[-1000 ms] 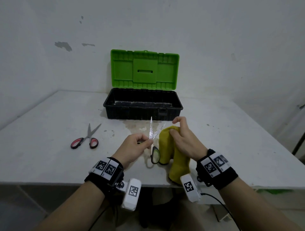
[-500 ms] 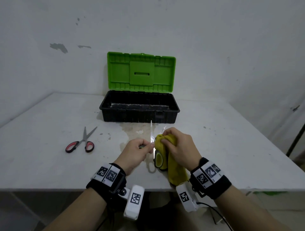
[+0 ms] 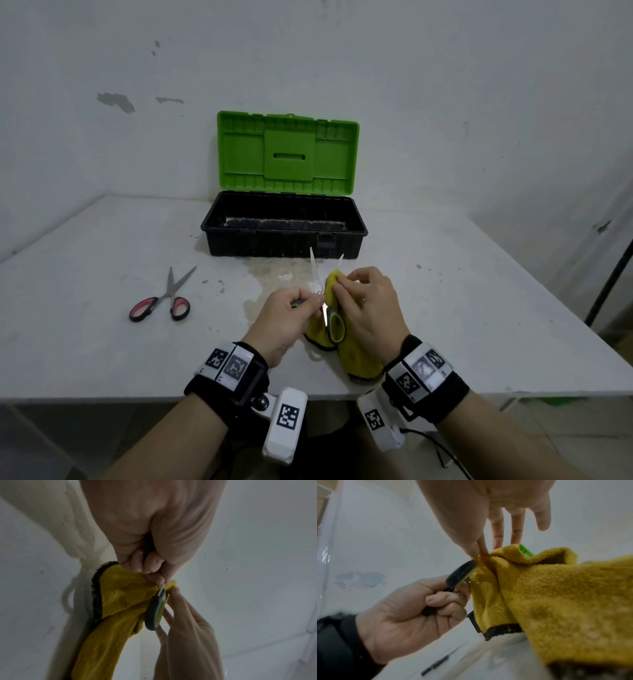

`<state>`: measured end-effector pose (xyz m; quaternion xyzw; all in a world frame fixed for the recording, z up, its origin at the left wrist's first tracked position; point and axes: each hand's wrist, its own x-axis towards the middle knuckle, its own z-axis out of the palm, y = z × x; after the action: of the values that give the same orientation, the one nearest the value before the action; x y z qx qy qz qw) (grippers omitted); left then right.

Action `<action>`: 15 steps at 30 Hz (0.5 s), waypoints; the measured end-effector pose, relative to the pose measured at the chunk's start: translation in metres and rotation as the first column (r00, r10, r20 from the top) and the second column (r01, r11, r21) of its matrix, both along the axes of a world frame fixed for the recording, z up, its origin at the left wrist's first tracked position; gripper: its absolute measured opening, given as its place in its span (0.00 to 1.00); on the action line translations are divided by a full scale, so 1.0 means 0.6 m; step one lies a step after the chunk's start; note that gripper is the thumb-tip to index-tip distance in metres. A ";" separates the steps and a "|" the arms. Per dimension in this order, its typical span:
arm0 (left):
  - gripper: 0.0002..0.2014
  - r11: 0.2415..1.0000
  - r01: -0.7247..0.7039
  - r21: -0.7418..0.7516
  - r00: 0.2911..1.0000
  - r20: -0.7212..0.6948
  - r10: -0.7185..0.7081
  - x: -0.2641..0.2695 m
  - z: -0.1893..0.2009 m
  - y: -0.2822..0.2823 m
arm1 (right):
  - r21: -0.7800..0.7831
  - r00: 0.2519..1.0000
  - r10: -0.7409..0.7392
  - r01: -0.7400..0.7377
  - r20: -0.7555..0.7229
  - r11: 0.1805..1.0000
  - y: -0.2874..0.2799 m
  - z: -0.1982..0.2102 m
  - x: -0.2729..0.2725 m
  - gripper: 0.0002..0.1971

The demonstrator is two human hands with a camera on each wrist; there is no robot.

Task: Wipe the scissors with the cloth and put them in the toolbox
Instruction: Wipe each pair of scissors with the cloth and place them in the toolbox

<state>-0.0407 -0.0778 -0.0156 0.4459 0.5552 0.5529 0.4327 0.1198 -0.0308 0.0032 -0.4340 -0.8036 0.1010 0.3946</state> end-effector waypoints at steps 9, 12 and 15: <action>0.11 0.999 0.046 0.011 0.995 0.088 -0.047 0.010 0.007 -0.003 | -0.413 0.891 -0.024 -0.187 -0.453 0.891 0.006 0.001 -0.002 0.18; 0.11 0.999 0.034 0.021 0.995 0.097 -0.036 0.009 0.007 -0.002 | -0.429 0.858 -0.032 -0.223 -0.512 0.875 0.004 0.000 -0.014 0.11; 0.10 0.999 0.024 0.022 0.997 0.077 -0.026 -0.004 0.007 0.000 | -0.391 0.871 -0.004 -0.216 -0.491 0.894 0.004 0.002 -0.019 0.07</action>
<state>-0.0431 -0.0780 -0.0117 0.4357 0.5266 0.5699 0.4562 0.1083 -0.0283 0.0044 -0.4261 -0.6608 0.4036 0.4678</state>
